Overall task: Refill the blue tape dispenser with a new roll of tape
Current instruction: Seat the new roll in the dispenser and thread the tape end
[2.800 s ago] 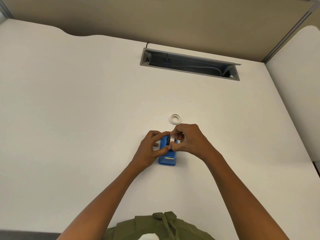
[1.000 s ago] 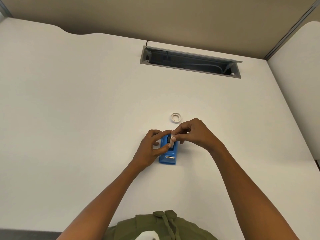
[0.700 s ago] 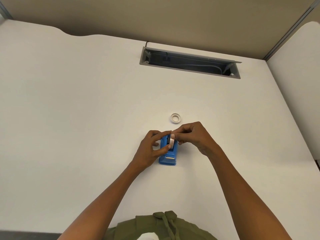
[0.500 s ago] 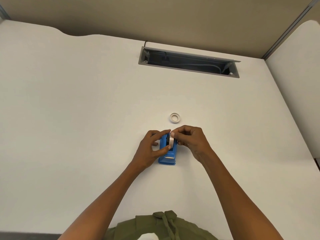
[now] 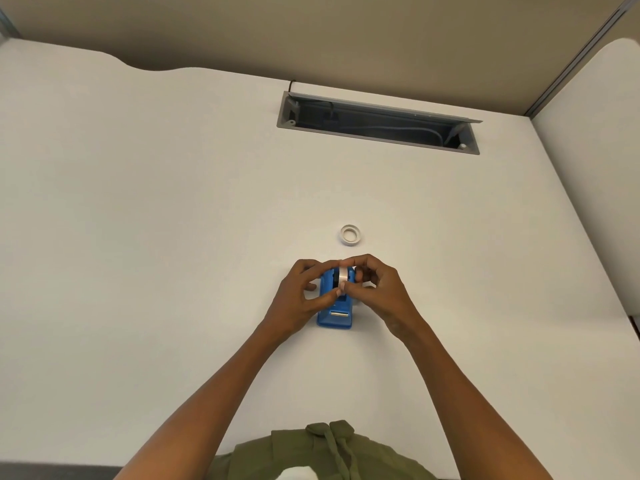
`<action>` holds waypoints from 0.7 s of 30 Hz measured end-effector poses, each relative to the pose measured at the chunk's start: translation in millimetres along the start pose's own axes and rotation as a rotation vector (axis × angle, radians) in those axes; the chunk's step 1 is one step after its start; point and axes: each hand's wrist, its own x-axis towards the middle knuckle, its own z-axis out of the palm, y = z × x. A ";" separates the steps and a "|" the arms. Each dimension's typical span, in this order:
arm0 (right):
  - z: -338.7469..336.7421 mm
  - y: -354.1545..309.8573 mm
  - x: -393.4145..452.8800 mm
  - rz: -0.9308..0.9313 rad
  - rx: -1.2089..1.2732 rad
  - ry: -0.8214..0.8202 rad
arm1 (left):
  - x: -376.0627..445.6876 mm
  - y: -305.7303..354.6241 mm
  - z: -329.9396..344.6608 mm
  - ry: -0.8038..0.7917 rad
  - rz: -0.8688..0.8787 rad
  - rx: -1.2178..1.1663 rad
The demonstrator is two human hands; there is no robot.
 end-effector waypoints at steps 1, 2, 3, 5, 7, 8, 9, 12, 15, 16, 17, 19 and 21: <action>1.1 -0.3 0.9 0.005 0.007 0.013 | 0.1 -0.1 -0.3 -0.005 -0.001 0.008; 2.4 -0.5 1.7 0.009 0.016 0.031 | 0.1 -0.1 -0.2 -0.011 -0.001 0.017; 3.7 -0.6 2.5 0.013 0.027 0.049 | 0.0 -0.1 -0.1 -0.015 -0.002 0.025; 5.4 -0.4 3.8 0.021 0.044 0.072 | -0.2 0.2 0.0 -0.017 -0.005 0.032; 5.7 -0.3 4.3 0.029 0.062 0.076 | -0.1 0.4 0.2 -0.016 -0.005 0.033; 5.3 -0.3 4.7 0.035 0.074 0.073 | 0.0 0.5 0.2 -0.016 -0.004 0.034; 5.0 -0.1 5.3 0.042 0.087 0.068 | 0.1 0.3 0.2 -0.018 -0.004 0.034; 4.4 -0.2 7.5 0.064 0.137 0.055 | 0.4 -0.8 0.3 -0.020 -0.004 0.028; 4.2 -1.9 9.1 0.084 0.166 0.055 | 0.2 -0.7 0.5 -0.019 0.003 0.025; 3.6 -2.5 8.8 0.086 0.164 0.054 | 0.1 -0.6 0.5 -0.017 0.007 0.024; 2.6 -2.8 8.1 0.083 0.158 0.047 | 0.0 -0.5 0.6 -0.014 0.009 0.024; -0.9 -2.2 5.3 0.066 0.139 0.011 | 0.1 -0.8 0.9 -0.012 0.006 0.023; -4.9 -0.3 2.0 0.052 0.107 -0.038 | 0.4 -1.4 1.1 -0.013 0.008 0.023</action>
